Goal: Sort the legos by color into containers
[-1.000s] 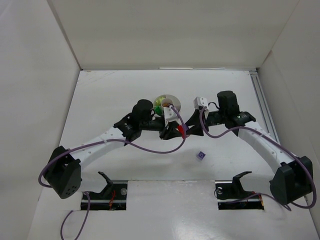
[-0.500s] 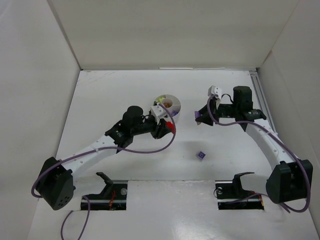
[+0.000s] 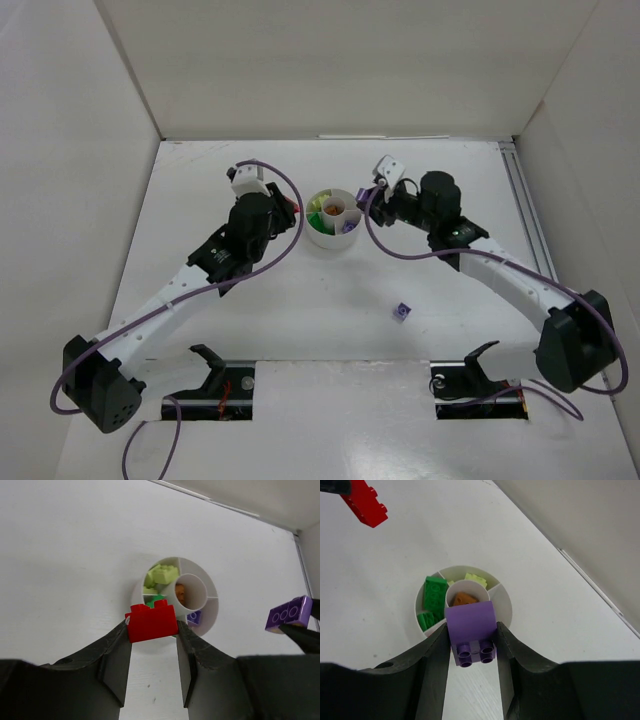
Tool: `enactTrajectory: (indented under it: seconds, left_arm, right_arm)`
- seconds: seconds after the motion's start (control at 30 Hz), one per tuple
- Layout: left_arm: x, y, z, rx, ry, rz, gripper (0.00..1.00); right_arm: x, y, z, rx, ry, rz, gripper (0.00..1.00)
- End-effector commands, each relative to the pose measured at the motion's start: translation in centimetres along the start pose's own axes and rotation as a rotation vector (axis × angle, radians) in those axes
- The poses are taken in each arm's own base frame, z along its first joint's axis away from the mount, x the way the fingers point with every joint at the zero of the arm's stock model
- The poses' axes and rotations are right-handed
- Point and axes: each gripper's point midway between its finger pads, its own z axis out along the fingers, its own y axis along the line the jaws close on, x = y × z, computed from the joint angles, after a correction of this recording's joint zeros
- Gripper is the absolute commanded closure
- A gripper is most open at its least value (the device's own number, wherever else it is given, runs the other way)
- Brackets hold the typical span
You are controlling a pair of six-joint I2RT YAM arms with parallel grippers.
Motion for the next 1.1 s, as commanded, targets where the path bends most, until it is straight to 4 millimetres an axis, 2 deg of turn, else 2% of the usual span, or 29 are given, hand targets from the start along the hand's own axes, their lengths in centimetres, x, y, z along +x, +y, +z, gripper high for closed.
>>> enactTrajectory:
  seconds: [0.0, 0.03, 0.13, 0.23, 0.37, 0.43, 0.6, 0.77, 0.8, 0.83, 0.87, 1.03, 1.07]
  left_arm:
    - [-2.8, 3.0, -1.3, -0.191, -0.102, -0.132, 1.00]
    - [-3.0, 3.3, -1.6, -0.202, -0.106, -0.130, 1.00]
    - [-2.7, 3.7, -1.6, -0.219, -0.100, -0.142, 1.00]
    - [-2.3, 4.0, -1.8, -0.225, -0.092, -0.137, 1.00]
    - [-2.4, 4.3, -2.2, -0.233, -0.100, -0.146, 1.00]
    - [-2.4, 4.7, -2.4, -0.243, -0.107, -0.144, 1.00]
    - [-2.2, 5.3, -2.3, -0.263, -0.111, -0.142, 1.00]
    - [-1.7, 5.8, -2.2, -0.286, -0.097, -0.127, 1.00]
    - [-1.8, 5.7, -2.2, -0.285, -0.098, -0.136, 1.00]
    - [-1.8, 5.7, -2.2, -0.285, -0.098, -0.136, 1.00]
    - [-1.8, 5.7, -2.2, -0.285, -0.098, -0.136, 1.00]
    - [-1.3, 5.9, -1.8, -0.295, -0.086, -0.127, 1.00]
    - [-1.3, 5.9, -1.8, -0.295, -0.086, -0.127, 1.00]
  right_arm:
    - [-3.1, -1.5, 2.6, 0.142, -0.124, -0.046, 0.83]
    - [-3.0, -1.7, 3.1, 0.144, -0.132, -0.049, 0.83]
    - [-2.6, -0.3, 5.2, 0.090, -0.169, -0.062, 0.83]
    - [-0.9, 0.0, 7.0, 0.082, -0.148, -0.045, 0.83]
    - [0.5, 0.3, 8.2, 0.082, -0.131, -0.030, 0.83]
    - [0.9, 0.0, 8.1, 0.105, -0.123, -0.028, 0.81]
    - [3.9, 0.5, 8.3, 0.112, -0.080, 0.003, 0.79]
    - [5.3, 0.9, 8.0, 0.114, -0.054, 0.029, 0.78]
    - [5.6, 1.0, 7.7, 0.113, -0.050, 0.030, 0.77]
    - [5.0, 0.7, 7.6, 0.130, -0.065, 0.026, 0.77]
    - [5.6, 0.7, 7.4, 0.137, -0.056, 0.028, 0.77]
    - [5.6, 0.5, 7.3, 0.152, -0.064, 0.025, 0.69]
    - [6.1, 0.8, 7.5, 0.140, -0.054, 0.028, 0.68]
